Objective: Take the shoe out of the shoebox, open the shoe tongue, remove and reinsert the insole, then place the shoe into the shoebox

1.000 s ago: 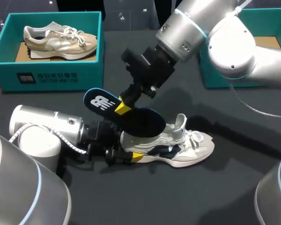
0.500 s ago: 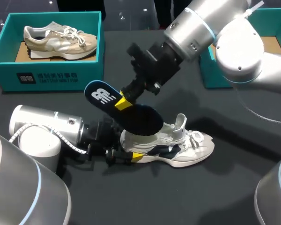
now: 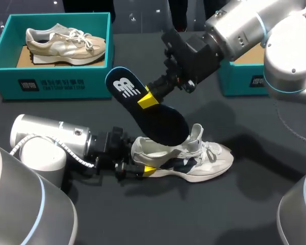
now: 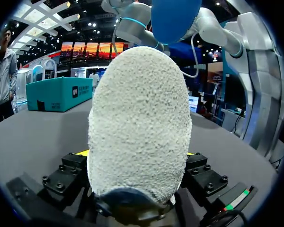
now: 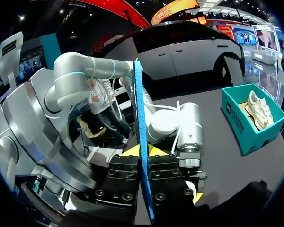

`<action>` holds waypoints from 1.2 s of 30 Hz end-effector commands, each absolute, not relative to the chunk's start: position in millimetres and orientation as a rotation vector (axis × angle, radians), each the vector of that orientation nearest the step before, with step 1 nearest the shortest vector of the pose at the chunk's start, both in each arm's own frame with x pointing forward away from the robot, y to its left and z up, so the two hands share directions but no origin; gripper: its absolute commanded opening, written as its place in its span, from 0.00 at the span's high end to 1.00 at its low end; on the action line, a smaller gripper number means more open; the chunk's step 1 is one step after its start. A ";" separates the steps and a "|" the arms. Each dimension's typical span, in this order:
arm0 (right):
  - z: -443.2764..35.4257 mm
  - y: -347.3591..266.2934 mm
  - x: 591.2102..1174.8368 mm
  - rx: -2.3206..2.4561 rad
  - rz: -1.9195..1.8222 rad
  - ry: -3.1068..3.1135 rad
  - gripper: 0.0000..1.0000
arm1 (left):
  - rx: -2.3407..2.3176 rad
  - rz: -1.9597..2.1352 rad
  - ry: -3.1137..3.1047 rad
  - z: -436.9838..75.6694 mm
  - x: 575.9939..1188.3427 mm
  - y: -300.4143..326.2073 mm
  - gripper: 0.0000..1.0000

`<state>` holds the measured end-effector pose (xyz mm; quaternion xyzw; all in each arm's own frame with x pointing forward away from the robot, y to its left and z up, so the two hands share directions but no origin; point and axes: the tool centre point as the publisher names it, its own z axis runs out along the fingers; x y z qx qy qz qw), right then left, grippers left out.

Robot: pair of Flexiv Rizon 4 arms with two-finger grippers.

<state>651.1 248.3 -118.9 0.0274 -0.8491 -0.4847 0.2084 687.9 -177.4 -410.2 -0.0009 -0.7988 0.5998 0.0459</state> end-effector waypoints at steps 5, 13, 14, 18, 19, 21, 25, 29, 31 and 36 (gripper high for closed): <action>-105.7 224.6 648.1 -0.107 -1.489 -2.308 1.00 | -0.001 1.830 -2.441 -411.4 686.9 -177.4 1.00; -91.2 186.6 633.4 -0.387 -1.640 -2.184 1.00 | -0.001 1.830 -2.441 -411.4 686.9 -177.4 1.00; -91.2 186.6 633.4 -0.387 -1.640 -2.184 1.00 | -0.001 1.830 -2.441 -411.4 686.9 -177.4 1.00; -91.2 186.6 633.4 -0.387 -1.640 -2.184 1.00 | -0.001 1.830 -2.441 -411.4 686.9 -177.4 1.00; -91.2 186.6 633.4 -0.387 -1.640 -2.184 1.00 | -0.001 1.830 -2.441 -411.4 686.9 -177.4 1.00; -91.2 186.6 633.4 -0.387 -1.640 -2.184 1.00 | -0.001 1.830 -2.441 -411.4 686.9 -177.4 1.00; -91.4 182.3 632.1 -0.418 -1.666 -2.172 1.00 | -0.001 1.830 -2.441 -411.4 686.9 -177.4 1.00; -85.4 173.8 626.1 -0.518 -1.713 -2.176 1.00 | -0.001 1.830 -2.441 -411.4 686.9 -177.4 1.00; -82.8 171.3 623.8 -0.553 -1.729 -2.182 1.00 | -0.001 1.830 -2.441 -411.4 686.9 -177.4 1.00; -78.8 164.0 618.8 -0.609 -1.766 -2.180 1.00 | -0.001 1.830 -2.441 -411.4 686.9 -177.4 1.00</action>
